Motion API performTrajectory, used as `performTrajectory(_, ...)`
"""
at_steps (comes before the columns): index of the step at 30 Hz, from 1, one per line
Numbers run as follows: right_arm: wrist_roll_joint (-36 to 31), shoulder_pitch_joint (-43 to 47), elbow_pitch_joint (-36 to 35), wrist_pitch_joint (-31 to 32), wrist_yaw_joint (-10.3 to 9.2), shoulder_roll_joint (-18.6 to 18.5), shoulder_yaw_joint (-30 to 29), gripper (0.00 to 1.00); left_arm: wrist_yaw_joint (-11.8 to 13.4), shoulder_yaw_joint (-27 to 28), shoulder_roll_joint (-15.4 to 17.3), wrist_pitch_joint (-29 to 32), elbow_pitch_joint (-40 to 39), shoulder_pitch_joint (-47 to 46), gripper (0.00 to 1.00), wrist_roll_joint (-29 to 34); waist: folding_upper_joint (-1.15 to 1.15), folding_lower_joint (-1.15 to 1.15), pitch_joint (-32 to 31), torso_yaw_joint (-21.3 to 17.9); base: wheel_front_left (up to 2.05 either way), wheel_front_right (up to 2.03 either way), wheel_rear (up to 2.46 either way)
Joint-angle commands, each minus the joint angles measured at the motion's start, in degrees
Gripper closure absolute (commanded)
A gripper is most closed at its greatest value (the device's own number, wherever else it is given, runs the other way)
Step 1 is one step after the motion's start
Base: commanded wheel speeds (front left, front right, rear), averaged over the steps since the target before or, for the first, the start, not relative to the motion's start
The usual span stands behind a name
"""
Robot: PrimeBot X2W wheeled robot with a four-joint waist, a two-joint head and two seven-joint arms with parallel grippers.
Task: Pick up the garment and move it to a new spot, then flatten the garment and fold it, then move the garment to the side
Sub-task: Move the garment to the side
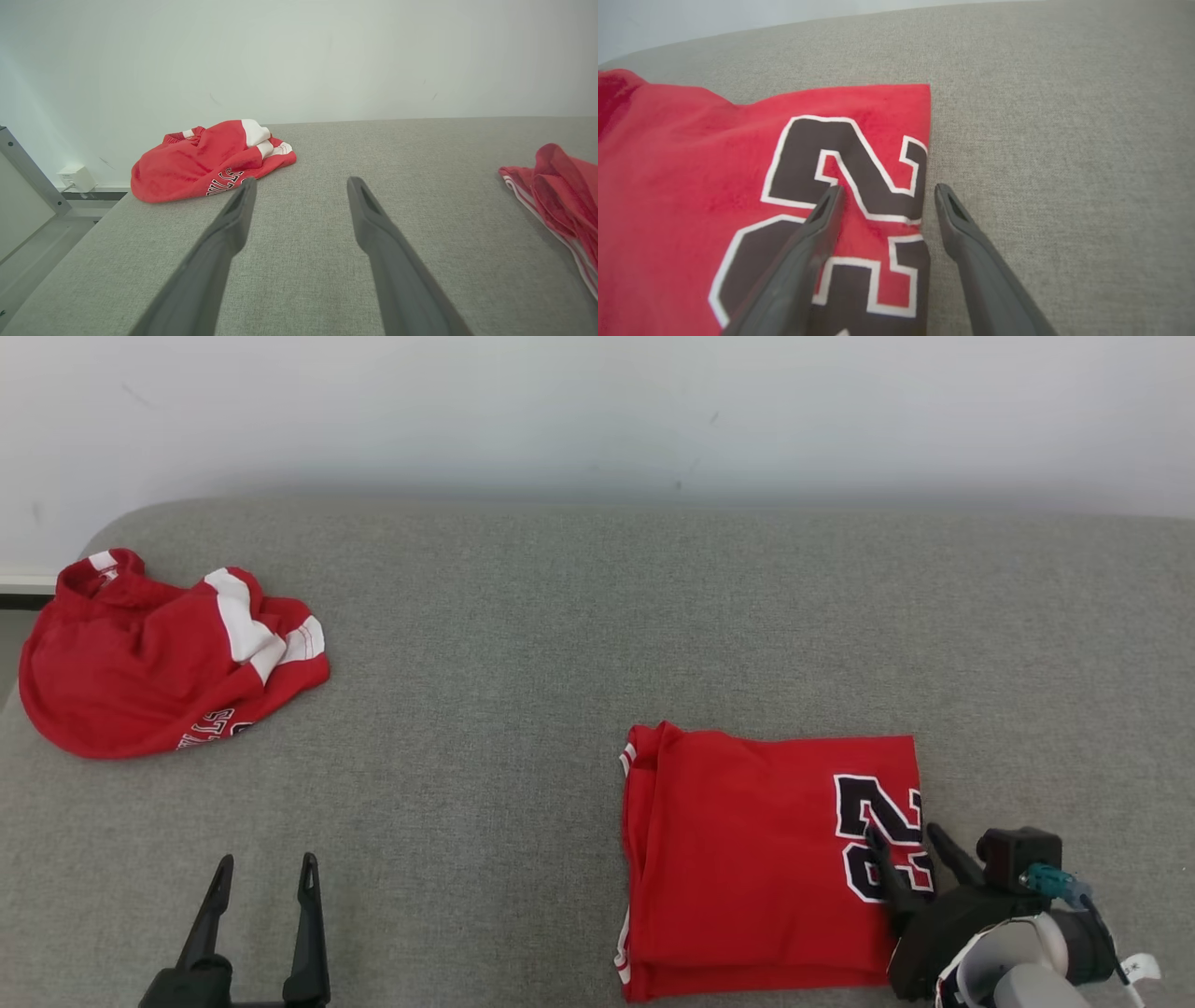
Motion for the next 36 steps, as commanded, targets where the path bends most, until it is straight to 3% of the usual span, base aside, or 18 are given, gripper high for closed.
performTrajectory(1, 0.7, -0.4, 1.4, -0.5, -0.14, 0.4, 0.3, 0.0, 0.1, -0.1, 0.1, -0.3, 0.3, -0.7, 0.0, -0.3, -0.01, -0.01, 0.2, 0.2, 0.0, 0.0, 0.0)
performTrajectory(5, 1.7, -0.6, 5.5, -0.3, -0.14, 1.2, 2.1, 0.0, 0.3, -0.2, 0.1, -0.6, 0.7, -1.1, 0.0, -0.5, -0.01, -0.01, 0.2, 0.2, 0.0, 0.0, 0.0)
performTrajectory(6, 1.9, -0.6, 6.3, -0.1, -0.14, 1.5, 2.6, 0.24, 0.4, -0.2, 0.2, -0.7, 0.8, -1.1, 0.0, -0.5, -0.01, -0.01, 0.2, 0.2, 0.0, 0.0, 0.0)
performTrajectory(8, 2.8, -0.7, 7.5, -0.2, -0.14, 1.9, 3.4, 1.0, 0.6, -0.2, 0.2, -0.7, 1.0, -1.1, 0.0, -0.6, -0.01, -0.01, 0.2, -0.1, 0.0, 0.0, 0.0)
performTrajectory(15, 3.9, -6.1, 8.4, -1.4, -0.15, 0.0, 5.3, 1.0, 0.8, -0.2, 0.2, -1.2, 1.2, -1.9, 0.0, -1.1, -0.01, -0.01, 1.5, -0.9, 0.0, 0.0, 0.0)
performTrajectory(25, 4.6, -21.2, 8.2, -1.7, -0.15, -5.3, 8.4, 1.0, -0.2, -1.8, 0.0, -2.0, -1.5, -6.8, 0.0, -1.3, -0.01, -0.01, 9.6, -2.5, 0.0, 0.0, 0.0)
performTrajectory(36, 6.9, -35.4, 8.1, -4.1, -0.15, -12.7, 10.3, 1.0, -0.5, -1.8, 3.9, -1.2, -9.1, -13.0, 0.0, 1.1, -0.01, -0.01, 22.9, -10.5, 0.0, 0.0, 0.0)
